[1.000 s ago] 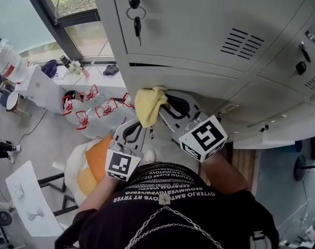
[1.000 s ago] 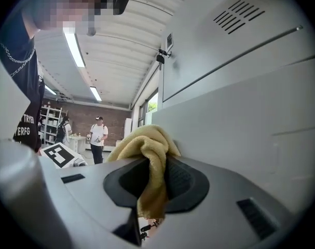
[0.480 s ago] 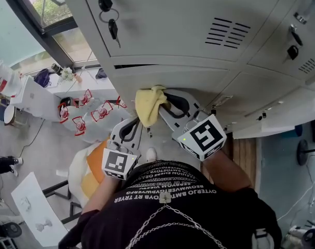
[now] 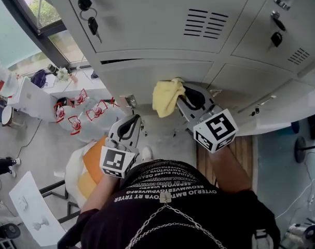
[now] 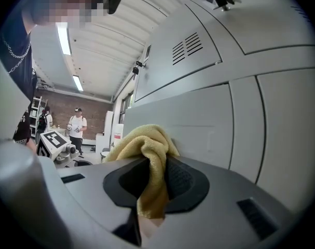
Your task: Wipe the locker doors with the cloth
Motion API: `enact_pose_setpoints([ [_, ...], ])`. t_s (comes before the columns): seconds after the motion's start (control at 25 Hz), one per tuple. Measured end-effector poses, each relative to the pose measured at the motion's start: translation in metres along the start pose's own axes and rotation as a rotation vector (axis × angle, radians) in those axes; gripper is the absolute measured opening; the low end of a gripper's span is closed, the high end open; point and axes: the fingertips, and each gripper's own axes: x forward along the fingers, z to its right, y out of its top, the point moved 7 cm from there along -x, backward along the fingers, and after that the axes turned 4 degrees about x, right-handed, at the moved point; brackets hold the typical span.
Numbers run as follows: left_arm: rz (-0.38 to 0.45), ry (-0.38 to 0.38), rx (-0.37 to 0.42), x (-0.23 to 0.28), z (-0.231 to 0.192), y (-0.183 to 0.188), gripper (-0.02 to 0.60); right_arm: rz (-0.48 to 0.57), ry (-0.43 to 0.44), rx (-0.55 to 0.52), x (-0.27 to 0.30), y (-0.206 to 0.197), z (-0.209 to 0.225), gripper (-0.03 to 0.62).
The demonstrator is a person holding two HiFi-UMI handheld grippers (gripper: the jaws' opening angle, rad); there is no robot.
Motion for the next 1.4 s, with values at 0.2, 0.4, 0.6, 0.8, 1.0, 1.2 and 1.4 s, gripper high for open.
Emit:
enact_pose_setpoints([
  [0.2,-0.002,0.029,-0.013,-0.003,0.012,0.002,0.006,-0.01,-0.043,-0.006,-0.018,-0.004,0.017,0.069],
  [0.4,-0.021,0.075,-0.039,-0.011,0.023,-0.004,0.006,-0.018,-0.057,-0.002,-0.032,-0.007,0.031,0.071],
  [0.6,-0.04,0.105,-0.05,-0.018,0.035,-0.005,0.006,-0.012,-0.061,0.01,-0.045,-0.008,0.044,0.071],
  [0.8,-0.056,0.136,-0.059,-0.023,0.045,-0.01,0.006,-0.002,-0.084,0.009,-0.059,-0.008,0.058,0.069],
  [1.0,-0.078,0.143,-0.074,-0.029,0.057,-0.016,0.005,0.007,-0.087,0.017,-0.063,-0.011,0.061,0.069],
  [1.2,-0.102,0.176,-0.088,-0.042,0.059,-0.022,0.005,0.045,-0.092,0.02,-0.071,-0.009,0.058,0.069],
  [1.4,-0.136,0.177,-0.099,-0.049,0.051,-0.031,0.005,0.054,-0.025,0.053,-0.064,-0.019,0.036,0.069],
])
